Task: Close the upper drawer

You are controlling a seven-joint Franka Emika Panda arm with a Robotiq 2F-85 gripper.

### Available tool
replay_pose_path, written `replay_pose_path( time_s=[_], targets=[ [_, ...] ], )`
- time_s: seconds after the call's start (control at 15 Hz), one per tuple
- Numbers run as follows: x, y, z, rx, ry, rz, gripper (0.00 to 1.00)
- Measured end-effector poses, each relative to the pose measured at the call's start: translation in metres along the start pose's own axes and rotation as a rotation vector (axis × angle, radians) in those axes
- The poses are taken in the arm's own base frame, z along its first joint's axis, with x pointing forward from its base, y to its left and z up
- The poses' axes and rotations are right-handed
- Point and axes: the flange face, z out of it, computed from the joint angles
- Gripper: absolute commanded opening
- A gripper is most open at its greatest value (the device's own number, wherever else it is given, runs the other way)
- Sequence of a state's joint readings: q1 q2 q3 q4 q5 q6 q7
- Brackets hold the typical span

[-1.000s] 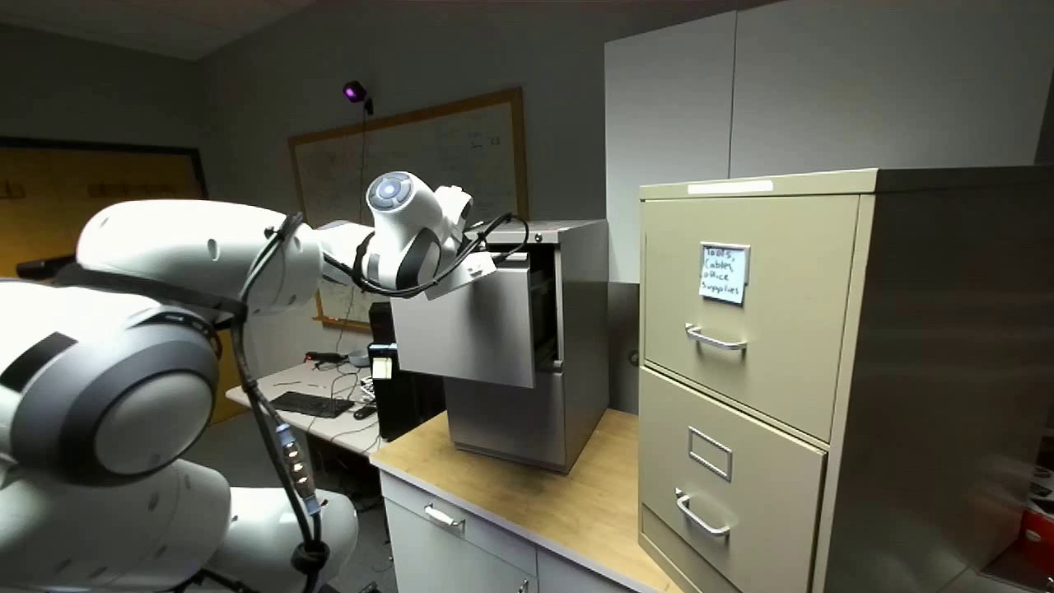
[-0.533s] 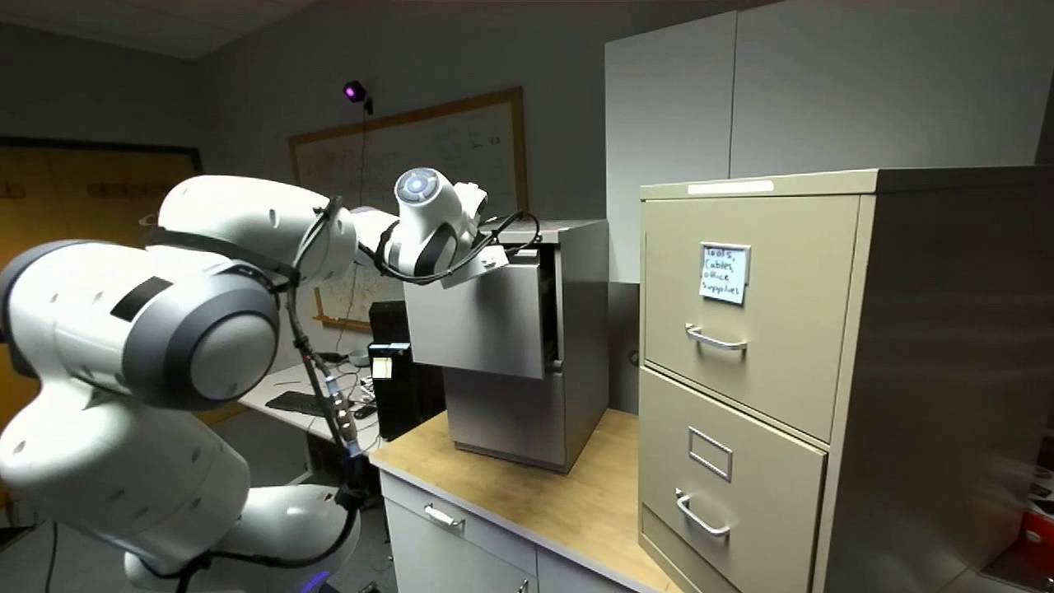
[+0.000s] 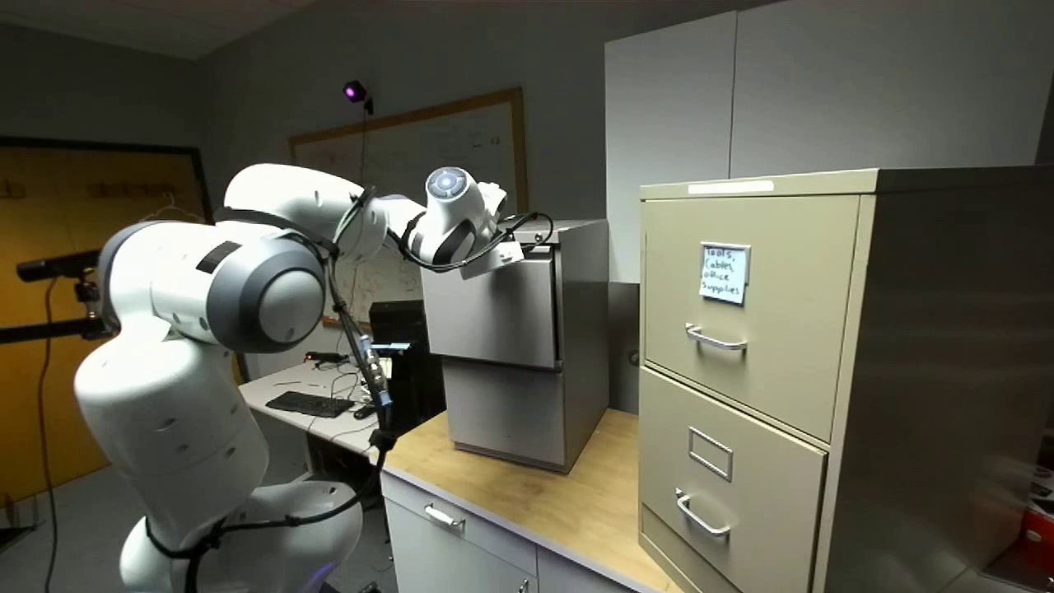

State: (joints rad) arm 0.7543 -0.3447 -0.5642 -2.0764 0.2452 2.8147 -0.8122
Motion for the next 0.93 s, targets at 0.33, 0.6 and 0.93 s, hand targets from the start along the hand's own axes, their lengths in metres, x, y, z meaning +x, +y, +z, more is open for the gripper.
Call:
replay_pose_path(
  time_s=[0.33,0.6,0.93],
  targets=[
    [0.014,0.018,0.028,0.022,-0.012,0.050,0.00],
    [0.021,0.031,0.042,0.049,-0.024,0.082,0.00],
    [0.021,0.046,0.043,0.135,-0.039,0.127,0.00]
  ],
)
